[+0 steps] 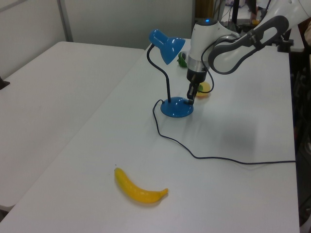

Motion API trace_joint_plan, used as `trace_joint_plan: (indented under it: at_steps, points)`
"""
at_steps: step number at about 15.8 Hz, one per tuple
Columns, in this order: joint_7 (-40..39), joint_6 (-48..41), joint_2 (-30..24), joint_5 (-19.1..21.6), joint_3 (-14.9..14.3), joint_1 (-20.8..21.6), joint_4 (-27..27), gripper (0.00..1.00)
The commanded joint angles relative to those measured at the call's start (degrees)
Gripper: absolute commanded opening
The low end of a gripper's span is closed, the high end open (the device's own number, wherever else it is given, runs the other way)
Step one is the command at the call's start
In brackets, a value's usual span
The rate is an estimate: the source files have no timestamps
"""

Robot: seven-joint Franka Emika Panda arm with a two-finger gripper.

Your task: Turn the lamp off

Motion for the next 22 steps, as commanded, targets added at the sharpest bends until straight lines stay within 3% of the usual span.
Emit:
trace_joint_plan:
  at_steps: [1,14,22]
  points:
    - [1.5,-3.5,-1.5,-1.1,-0.1,-0.2,-1.9,0.00]
    - [1.5,-28.2,-13.0,-1.1,0.0,0.1,-0.9,0.00]
    - [1.5,-39.7,-15.1,-0.4,0.1,0.0,11.7,0.00]
